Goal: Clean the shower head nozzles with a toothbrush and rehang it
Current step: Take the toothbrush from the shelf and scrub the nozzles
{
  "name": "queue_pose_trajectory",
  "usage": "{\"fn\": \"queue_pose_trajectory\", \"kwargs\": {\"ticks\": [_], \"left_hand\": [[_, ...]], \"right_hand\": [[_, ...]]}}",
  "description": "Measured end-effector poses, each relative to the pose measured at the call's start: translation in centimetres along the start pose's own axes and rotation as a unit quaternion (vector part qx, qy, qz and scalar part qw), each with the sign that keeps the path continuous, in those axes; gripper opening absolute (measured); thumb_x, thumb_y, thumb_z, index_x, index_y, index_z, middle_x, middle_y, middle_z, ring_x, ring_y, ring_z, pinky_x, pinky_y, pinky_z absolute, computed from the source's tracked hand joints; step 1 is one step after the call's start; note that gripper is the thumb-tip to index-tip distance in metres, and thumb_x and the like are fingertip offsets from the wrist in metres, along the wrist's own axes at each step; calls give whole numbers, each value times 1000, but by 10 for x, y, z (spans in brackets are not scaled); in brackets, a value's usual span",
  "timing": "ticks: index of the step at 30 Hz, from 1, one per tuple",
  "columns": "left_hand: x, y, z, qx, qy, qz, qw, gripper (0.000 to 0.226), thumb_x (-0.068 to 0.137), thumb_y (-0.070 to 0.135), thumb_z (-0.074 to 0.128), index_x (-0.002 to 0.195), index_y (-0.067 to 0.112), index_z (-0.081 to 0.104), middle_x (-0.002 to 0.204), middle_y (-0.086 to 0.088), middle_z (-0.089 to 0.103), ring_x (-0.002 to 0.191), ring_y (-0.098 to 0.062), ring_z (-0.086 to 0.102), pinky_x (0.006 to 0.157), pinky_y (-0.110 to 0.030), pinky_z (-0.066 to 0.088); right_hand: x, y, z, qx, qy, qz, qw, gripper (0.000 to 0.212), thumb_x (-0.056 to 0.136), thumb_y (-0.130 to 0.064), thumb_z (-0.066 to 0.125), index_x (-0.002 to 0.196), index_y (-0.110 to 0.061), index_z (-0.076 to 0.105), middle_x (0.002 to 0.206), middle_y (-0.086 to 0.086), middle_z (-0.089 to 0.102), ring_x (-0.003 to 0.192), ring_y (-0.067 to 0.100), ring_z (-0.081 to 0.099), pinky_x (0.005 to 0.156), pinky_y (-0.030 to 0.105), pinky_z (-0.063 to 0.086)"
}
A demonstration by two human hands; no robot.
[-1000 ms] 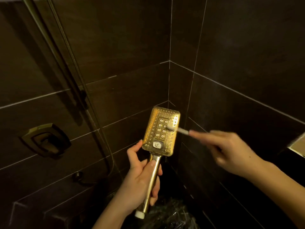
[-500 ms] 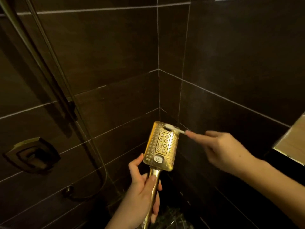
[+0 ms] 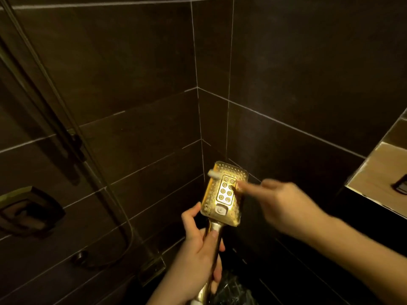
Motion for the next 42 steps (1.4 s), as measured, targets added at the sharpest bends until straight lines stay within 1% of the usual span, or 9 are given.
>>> {"fn": "queue_pose_trajectory", "kwargs": {"ticks": [2,7,13,18,23,27,31,34,42], "left_hand": [[-2,-1,3,-25,-3,-4,1000,59,105,25,44,116,72,12,94,-14,62,44,-17,55,42,-27,47],[2,4,-3,-71,18,5,997,58,104,23,47,116,70,17,94,-16,60,41,-19,52,36,-28,45],[8,21,-6,-65,26,29,997,55,104,24,46,109,72,21,93,-15,59,42,-19,50,37,-28,45],[3,15,7,-53,1,12,999,54,104,28,46,112,73,17,92,-12,60,42,-18,52,39,-29,47],[7,6,9,-21,7,-2,1000,59,106,22,41,116,73,13,96,-14,60,44,-18,54,39,-29,47],[5,1,14,-8,11,2,1000,57,106,21,39,115,72,14,98,-17,60,43,-21,54,39,-29,47],[3,0,18,-64,21,-9,998,58,105,20,44,103,75,24,98,-20,60,41,-23,53,37,-29,46],[0,-1,12,-137,44,-30,989,59,105,18,45,100,75,30,94,-20,60,43,-23,50,38,-29,43],[-14,-3,2,-224,78,-49,970,54,104,16,46,112,67,34,92,-21,59,43,-22,47,37,-27,40]], "right_hand": [[0,13,-9,3,-4,31,1000,66,90,-20,43,147,-48,26,86,-2,61,49,7,51,46,23,49],[-35,-27,25,21,-153,-42,987,61,90,-37,34,150,-44,27,80,-11,51,42,7,40,39,16,27],[-27,-19,12,82,-63,-9,995,69,86,-18,46,150,-40,32,78,-9,53,46,7,43,40,19,40],[-14,43,-16,106,86,145,980,78,86,4,59,144,-43,35,86,-2,62,67,8,57,57,29,53],[-34,-6,21,115,-73,58,989,84,87,-9,56,147,-56,21,88,-9,57,60,0,50,53,12,42],[-12,22,3,76,6,95,993,78,92,-12,52,145,-55,15,93,-5,62,74,7,59,65,25,55],[-9,-3,18,97,-39,65,992,72,92,-16,51,148,-51,24,95,-6,60,76,11,61,66,26,53],[-20,12,11,126,13,156,980,79,88,-7,53,146,-53,25,94,-9,59,80,6,59,69,19,49],[-67,9,71,114,-144,188,965,79,85,-9,53,141,-60,28,95,-15,60,79,2,60,71,17,49]]}}
Point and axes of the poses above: each hand's wrist, its own x-axis towards the middle knuckle, its own z-axis out of the palm, y = z × x, the point moved 7 cm from there along x, towards the middle knuckle
